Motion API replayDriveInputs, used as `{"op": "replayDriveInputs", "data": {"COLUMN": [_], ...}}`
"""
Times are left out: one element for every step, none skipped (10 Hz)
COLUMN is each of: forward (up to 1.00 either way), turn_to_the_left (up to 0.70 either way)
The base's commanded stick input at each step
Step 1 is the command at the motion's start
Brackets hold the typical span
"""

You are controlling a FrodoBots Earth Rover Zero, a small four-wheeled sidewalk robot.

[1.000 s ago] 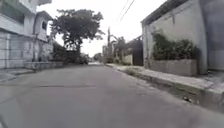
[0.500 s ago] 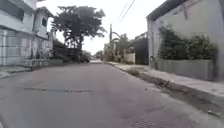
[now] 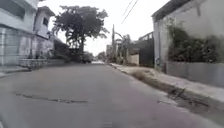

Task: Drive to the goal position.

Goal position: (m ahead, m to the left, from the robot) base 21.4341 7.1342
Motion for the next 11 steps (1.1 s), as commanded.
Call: {"op": "replayDriveInputs", "data": {"forward": [1.0, 1.0, 1.0, 1.0, 1.0, 1.0, 1.0, 1.0, 1.0, 1.0, 1.0], "turn_to_the_left": [0.0, 0.0, 0.0, 0.0, 0.0, 0.0, 0.0, 0.0, 0.0, 0.0, 0.0]}}
